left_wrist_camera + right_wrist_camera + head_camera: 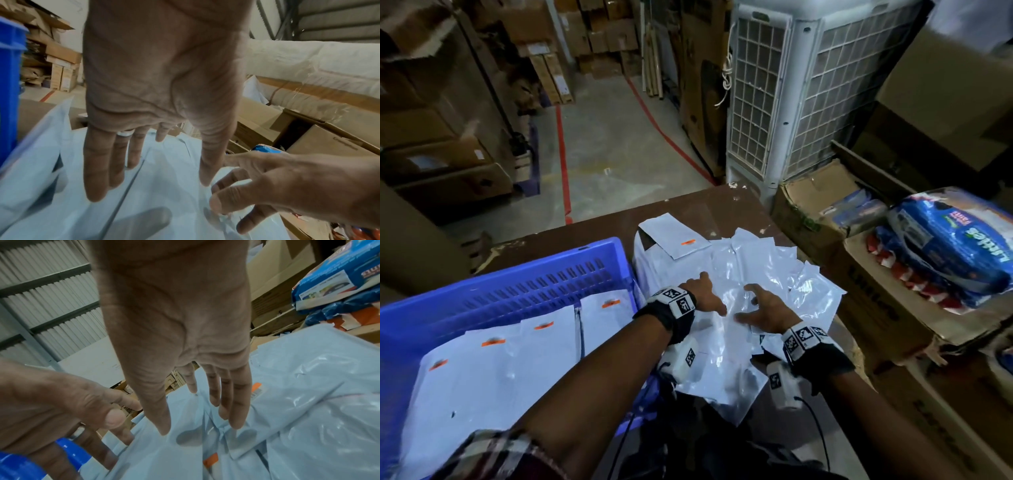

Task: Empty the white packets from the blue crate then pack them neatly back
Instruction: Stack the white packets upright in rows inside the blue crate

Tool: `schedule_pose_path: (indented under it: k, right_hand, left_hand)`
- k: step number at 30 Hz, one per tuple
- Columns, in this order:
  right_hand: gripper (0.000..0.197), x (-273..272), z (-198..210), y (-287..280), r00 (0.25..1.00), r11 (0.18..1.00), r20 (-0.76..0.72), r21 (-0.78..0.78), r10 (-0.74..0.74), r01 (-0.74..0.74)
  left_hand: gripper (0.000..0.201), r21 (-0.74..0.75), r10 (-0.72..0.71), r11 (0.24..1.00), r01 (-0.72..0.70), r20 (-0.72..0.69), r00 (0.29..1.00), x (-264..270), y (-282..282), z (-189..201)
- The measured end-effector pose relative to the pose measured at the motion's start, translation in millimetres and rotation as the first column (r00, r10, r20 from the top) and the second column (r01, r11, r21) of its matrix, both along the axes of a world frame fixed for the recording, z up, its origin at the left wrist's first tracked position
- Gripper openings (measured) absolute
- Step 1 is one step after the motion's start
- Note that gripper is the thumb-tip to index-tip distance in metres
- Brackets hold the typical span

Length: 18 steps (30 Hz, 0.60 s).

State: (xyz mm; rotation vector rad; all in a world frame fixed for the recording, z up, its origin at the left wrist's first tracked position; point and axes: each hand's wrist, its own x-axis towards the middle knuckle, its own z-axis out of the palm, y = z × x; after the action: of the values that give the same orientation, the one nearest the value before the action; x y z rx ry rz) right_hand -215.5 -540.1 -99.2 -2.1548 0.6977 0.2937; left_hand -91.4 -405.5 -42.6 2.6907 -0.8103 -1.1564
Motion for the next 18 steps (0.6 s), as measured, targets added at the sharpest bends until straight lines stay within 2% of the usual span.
schedule_pose_path:
  k: [4,12,15,18]
  right_hand:
    - [0.076,3.4,-5.8,-0.8,0.999,0.998,0.043,0.054,-0.02,0.018]
    - [0.085,8.2,-0.8,-10.3,0.991,0.983,0.101,0.171,-0.084,0.066]
    - [0.09,12.6,2.2,-16.8,0.979,0.971,0.146,0.214,-0.142,0.109]
    - [0.088,16.9,5.9,-25.6,0.957,0.936,0.179,0.311,-0.23,0.167]
  left_hand:
    - [0.107,0.013,0.047,0.999,-0.048,0.026,0.999,-5.5,-8.6,-10.6]
    - [0.127,-0.136,0.205,0.968,-0.213,-0.069,0.976,9.1,-16.0,-9.2]
    - [0.121,-0.16,0.223,0.958,-0.236,-0.093,0.97,19.0,-18.2,-8.4]
    - [0.101,-0.247,0.209,0.942,-0.226,-0.091,0.974,27.7,-20.1,-9.1]
